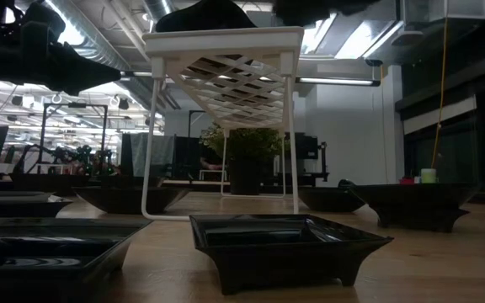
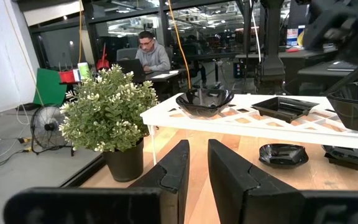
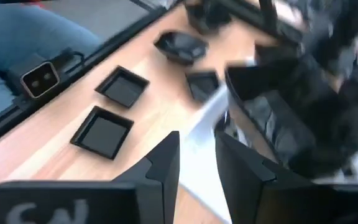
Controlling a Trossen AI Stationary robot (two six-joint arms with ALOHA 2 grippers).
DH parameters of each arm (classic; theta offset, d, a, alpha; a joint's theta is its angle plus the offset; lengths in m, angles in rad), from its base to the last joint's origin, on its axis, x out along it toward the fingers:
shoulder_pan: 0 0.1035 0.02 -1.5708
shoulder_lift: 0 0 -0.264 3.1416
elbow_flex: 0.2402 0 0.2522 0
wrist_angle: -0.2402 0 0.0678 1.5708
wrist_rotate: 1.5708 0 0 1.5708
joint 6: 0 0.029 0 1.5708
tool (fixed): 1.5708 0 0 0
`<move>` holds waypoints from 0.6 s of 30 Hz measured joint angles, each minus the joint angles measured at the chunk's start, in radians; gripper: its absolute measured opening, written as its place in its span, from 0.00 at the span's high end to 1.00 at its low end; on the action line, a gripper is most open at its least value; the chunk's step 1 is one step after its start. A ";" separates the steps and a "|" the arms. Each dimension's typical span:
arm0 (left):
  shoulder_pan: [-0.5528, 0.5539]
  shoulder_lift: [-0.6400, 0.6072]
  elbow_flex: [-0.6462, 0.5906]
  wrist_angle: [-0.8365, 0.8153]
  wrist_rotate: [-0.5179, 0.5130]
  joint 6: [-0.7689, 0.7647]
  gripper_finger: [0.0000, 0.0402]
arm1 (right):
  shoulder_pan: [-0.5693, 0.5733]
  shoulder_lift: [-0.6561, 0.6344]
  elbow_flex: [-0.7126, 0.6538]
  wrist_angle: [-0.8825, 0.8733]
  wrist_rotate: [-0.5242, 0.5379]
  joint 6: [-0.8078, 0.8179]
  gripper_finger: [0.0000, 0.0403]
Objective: Pick & Place Mini shaped plates
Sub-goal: Stack the leaf shaped plate on top of the leaf shaped plate on the shelf
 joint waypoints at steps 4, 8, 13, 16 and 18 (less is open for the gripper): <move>0.000 0.000 0.000 0.000 0.000 0.000 0.87 | 0.000 0.000 0.000 -0.081 0.125 0.189 0.74; 0.000 0.000 0.000 0.000 0.000 0.000 0.87 | -0.001 -0.009 0.002 -0.179 0.206 0.302 0.74; 0.000 0.000 0.000 0.000 0.000 0.000 0.86 | 0.000 -0.013 0.008 -0.167 0.214 0.383 0.74; 0.000 0.000 0.000 0.000 0.000 0.000 0.87 | 0.010 -0.010 0.050 -0.174 0.220 0.339 0.74; 0.000 0.000 0.000 0.000 0.000 0.000 0.87 | 0.020 -0.011 0.085 -0.182 0.215 0.321 0.74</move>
